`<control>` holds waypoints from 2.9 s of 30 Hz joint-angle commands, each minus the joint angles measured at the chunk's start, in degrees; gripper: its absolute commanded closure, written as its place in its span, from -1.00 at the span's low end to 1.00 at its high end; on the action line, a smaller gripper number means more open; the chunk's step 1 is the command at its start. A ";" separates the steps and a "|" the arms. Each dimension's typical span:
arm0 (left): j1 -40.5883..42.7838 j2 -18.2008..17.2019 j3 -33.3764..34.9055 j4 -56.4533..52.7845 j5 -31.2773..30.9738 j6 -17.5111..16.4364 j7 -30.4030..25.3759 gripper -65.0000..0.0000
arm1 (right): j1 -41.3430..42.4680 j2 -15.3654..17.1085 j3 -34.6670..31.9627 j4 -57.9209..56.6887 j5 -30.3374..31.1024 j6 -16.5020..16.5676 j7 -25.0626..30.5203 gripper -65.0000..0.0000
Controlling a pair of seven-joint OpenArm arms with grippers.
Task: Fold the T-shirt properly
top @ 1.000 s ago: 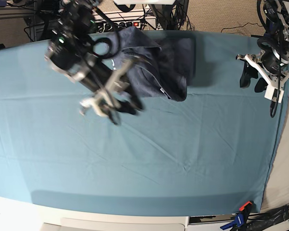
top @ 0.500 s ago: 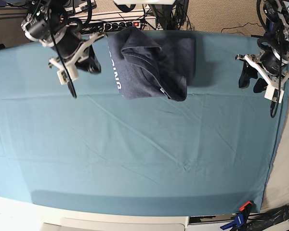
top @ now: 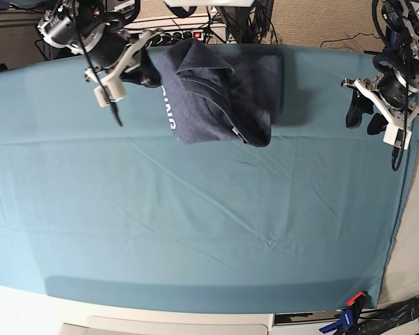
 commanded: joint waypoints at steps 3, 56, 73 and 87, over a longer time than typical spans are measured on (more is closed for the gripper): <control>-0.04 -0.63 -0.35 1.11 -0.83 -0.20 -0.94 0.03 | -0.15 0.17 -5.29 0.94 0.87 -0.07 1.18 1.00; 14.86 -0.63 27.32 1.11 -6.64 -3.96 4.37 1.00 | 42.47 0.17 -10.64 -36.28 -20.33 -4.15 16.72 1.00; 6.19 2.23 45.79 1.11 10.10 3.39 -0.04 1.00 | 44.13 0.20 -24.81 -41.88 -24.41 -4.22 15.52 1.00; 6.80 2.23 45.77 7.82 9.84 3.28 -0.09 1.00 | 44.13 0.20 -24.83 -41.88 -24.44 -4.22 15.39 1.00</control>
